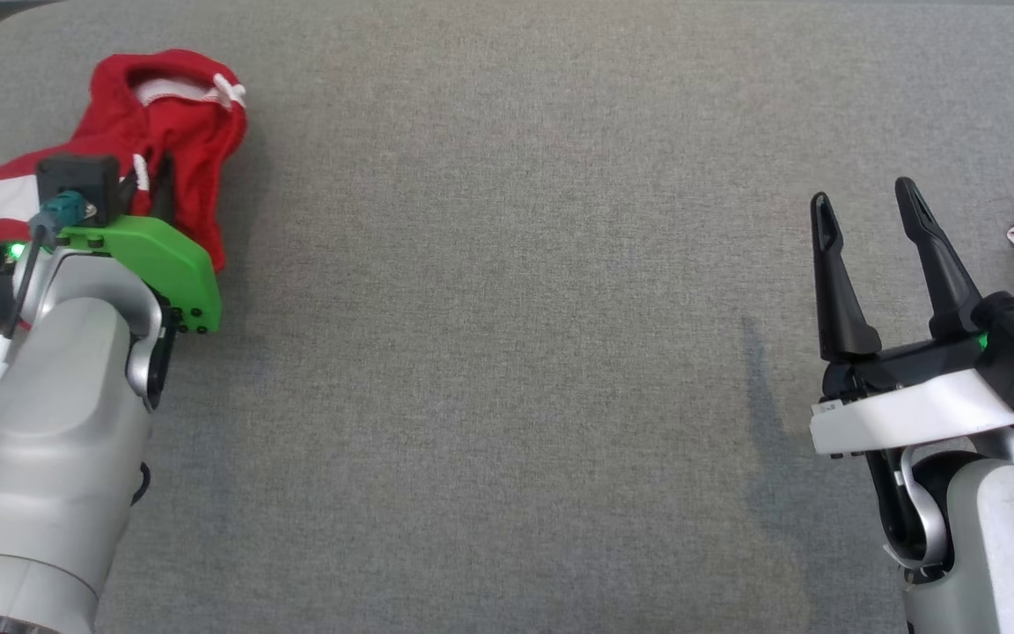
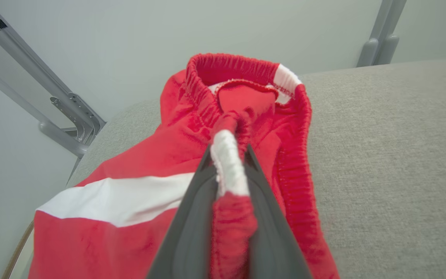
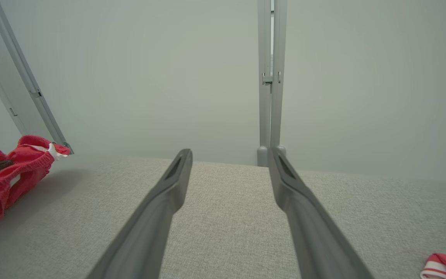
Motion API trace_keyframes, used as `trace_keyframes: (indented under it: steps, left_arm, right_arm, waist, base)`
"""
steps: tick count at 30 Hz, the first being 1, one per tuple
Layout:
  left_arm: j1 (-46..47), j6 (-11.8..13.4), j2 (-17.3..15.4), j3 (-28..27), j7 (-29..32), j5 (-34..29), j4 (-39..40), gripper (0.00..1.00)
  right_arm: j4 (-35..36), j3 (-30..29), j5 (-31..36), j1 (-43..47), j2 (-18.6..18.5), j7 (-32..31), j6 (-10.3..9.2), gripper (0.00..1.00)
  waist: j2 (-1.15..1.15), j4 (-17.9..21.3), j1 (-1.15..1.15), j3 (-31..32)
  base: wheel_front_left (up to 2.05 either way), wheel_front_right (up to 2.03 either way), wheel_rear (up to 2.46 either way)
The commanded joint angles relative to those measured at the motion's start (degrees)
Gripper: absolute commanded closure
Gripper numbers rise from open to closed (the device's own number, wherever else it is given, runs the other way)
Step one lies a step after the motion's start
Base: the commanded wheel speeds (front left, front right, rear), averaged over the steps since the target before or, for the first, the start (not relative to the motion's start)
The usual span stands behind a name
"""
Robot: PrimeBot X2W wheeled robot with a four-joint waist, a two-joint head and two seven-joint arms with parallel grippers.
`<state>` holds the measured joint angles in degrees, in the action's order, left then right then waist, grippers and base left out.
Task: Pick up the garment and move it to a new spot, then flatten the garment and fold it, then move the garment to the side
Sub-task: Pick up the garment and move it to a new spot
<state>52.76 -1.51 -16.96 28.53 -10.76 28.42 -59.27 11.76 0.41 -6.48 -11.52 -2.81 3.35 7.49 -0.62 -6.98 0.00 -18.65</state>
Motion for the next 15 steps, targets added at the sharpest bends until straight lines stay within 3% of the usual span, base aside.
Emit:
trace_keyframes:
  steps: [1, 8, 15]
  left_arm:
    - [-1.7, 0.0, 0.7, 0.9, -0.4, -0.8, 2.3, 1.00]
    - [-9.3, 0.4, 5.9, 3.1, 2.8, 1.3, 13.8, 1.00]
    - [-18.1, 2.5, 11.9, 5.8, 6.6, 4.5, 24.8, 1.00]
  right_arm:
    - [-0.3, -0.3, -0.5, 1.3, -0.2, 0.5, 0.01, 0.00]
    - [-0.8, -1.3, -1.3, 3.5, -0.2, 0.8, 0.01, 0.00]
    - [-1.3, -0.4, -2.3, 4.2, -0.2, 0.9, 0.01, 0.00]
  waist:
    - [0.62, 0.5, 0.00, 2.5]
    - [0.62, 2.9, 0.00, 5.6]
    - [0.62, 7.6, 0.00, 6.6]
  base:
    - [0.00, 0.00, 0.00]
    - [0.00, 0.00, 0.00]
    - [0.00, 0.00, 0.00]
